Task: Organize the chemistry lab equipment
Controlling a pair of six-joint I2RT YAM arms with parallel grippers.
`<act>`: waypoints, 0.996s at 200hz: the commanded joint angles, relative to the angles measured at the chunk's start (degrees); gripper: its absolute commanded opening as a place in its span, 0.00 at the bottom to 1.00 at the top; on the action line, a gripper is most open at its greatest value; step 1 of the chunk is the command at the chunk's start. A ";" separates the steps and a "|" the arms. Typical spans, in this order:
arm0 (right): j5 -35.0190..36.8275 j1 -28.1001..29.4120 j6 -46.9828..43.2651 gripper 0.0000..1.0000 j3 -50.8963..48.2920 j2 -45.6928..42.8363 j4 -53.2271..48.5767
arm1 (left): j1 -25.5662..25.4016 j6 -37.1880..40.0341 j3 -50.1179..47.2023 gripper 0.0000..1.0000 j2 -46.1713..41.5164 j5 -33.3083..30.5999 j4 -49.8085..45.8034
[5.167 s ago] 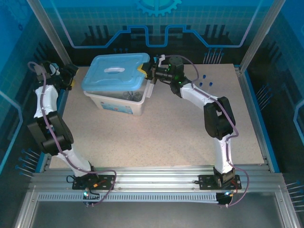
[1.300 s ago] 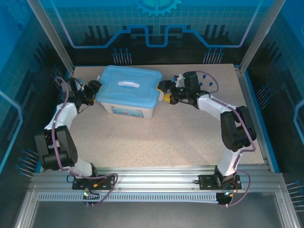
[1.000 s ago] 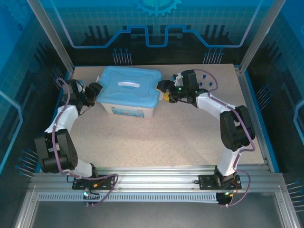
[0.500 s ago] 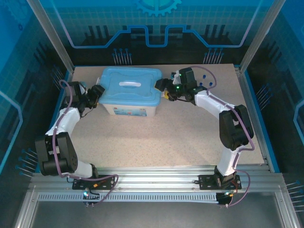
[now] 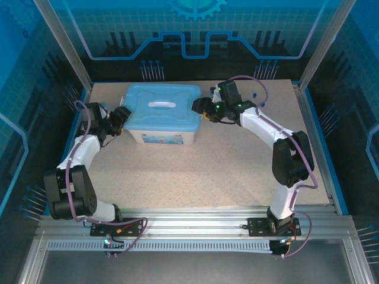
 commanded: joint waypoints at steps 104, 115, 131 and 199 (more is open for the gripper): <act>18.33 8.37 -17.72 0.50 18.65 7.74 -21.13 | -3.97 -0.49 -1.74 0.62 0.15 1.50 0.43; 18.65 8.53 -18.12 0.48 19.85 8.55 -22.26 | -4.57 -0.66 -1.82 0.62 0.20 1.29 0.60; 19.15 8.49 -18.37 0.51 20.24 8.81 -22.84 | -5.68 -0.67 -1.84 0.62 0.12 1.22 0.65; 18.01 4.28 -18.83 0.74 18.15 3.27 -21.01 | -2.88 -3.11 -0.92 0.83 -2.08 0.51 -0.80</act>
